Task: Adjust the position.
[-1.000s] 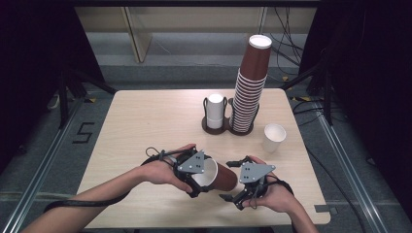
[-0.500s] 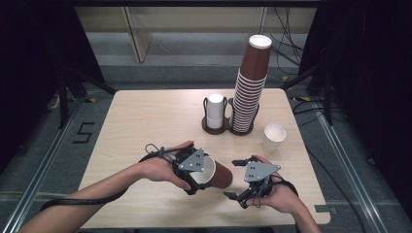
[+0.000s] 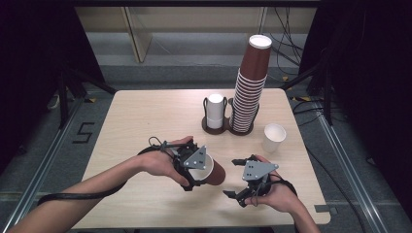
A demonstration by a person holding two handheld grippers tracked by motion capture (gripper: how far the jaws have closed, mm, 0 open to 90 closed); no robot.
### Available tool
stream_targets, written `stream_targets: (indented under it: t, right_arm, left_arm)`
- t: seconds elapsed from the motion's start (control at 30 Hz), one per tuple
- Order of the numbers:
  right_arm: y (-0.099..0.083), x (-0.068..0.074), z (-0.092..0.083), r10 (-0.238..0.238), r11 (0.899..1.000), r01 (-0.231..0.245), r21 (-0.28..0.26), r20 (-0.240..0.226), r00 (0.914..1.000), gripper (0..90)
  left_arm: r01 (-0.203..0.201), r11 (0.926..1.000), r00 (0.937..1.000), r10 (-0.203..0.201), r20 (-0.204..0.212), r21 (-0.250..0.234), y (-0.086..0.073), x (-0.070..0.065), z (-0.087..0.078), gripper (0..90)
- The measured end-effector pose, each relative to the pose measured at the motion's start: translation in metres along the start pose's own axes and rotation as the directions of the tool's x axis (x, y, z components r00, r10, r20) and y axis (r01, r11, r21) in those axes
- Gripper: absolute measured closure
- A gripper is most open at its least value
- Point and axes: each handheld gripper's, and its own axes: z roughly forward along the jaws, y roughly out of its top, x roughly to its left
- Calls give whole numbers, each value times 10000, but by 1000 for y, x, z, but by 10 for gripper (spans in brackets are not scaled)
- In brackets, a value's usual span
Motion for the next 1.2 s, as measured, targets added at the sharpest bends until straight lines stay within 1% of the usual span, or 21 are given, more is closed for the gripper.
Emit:
stream_targets:
  t: [0.1,0.13,0.2,0.23,0.27,0.3,0.33,0.47,0.5,0.57,0.63,0.7,0.8,0.83,0.87,0.9,1.0,1.03,1.07,1.1,1.2]
  right_arm:
    - [3,-1,3,-158,9999,158,45,154,9998,16]
    - [4,0,5,-3,10000,3,62,68,10000,16]
    - [6,0,10,-116,9999,116,0,56,9999,18]
    - [7,0,12,-76,10000,76,-29,43,10000,21]
    - [9,1,14,-75,10000,75,-51,1,10000,22]
    - [10,1,17,-75,10000,75,-55,-2,10000,24]
    - [11,2,19,-103,9999,102,-59,-33,9999,27]
    - [12,4,27,-100,9999,100,-24,-142,9998,41]
    - [12,4,29,-162,9999,162,7,-160,9997,48]
    - [12,5,33,-113,9999,114,30,-194,9997,68]
    - [12,5,36,-260,9996,261,51,-208,9994,83]
    - [13,6,39,-248,9997,247,-32,-253,9994,96]
    - [15,6,42,-336,9993,330,-175,-331,9989,160]
    - [16,6,43,-279,9995,274,-124,-388,9989,158]
    - [16,6,44,-395,9992,390,-134,-389,9985,158]
    - [16,7,45,-261,9996,255,-144,-422,9988,158]
    - [17,7,47,-334,9994,329,-127,-428,9985,160]
    - [17,7,47,-458,9988,452,-193,-331,9984,161]
    - [17,9,47,-103,9999,99,-124,-365,9993,164]
    - [17,8,48,-288,9994,279,-222,-399,9988,166]
    - [18,9,49,-292,9992,279,-270,-464,9985,177]
  left_arm:
    - [-138,9994,9999,136,60,305,1,-1,1,107]
    - [-166,9992,9998,163,71,369,2,-1,2,108]
    - [-221,9985,9997,215,134,500,2,-2,3,108]
    - [-120,9987,9998,114,135,486,2,-3,4,108]
    - [-289,9972,9995,278,174,685,2,-2,4,108]
    - [-313,9966,9994,300,186,762,2,-2,4,108]
    - [-211,9972,9996,199,176,724,2,-3,5,108]
    - [-265,9960,9994,247,228,855,2,-2,6,108]
    - [-351,9951,9992,329,246,923,3,-1,5,107]
    - [-297,9959,9993,277,237,851,4,-2,6,108]
    - [-336,9957,9992,316,244,863,5,-2,6,108]
    - [-368,9956,9990,345,284,859,6,-2,6,108]
    - [-422,9957,9987,396,328,822,8,-3,6,108]
    - [-417,9961,9987,392,338,773,9,-3,6,107]
    - [-421,9964,9986,395,356,742,9,-3,7,108]
    - [-425,9965,9985,399,372,726,9,-3,7,108]
    - [-479,9964,9983,456,352,702,10,-3,7,108]
    - [-470,9965,9984,446,353,694,10,-3,7,109]
    - [-480,9965,9983,455,370,687,10,-4,7,109]
    - [-493,9964,9981,466,402,694,10,-4,8,109]
    - [-504,9963,9979,474,442,697,11,-5,8,109]
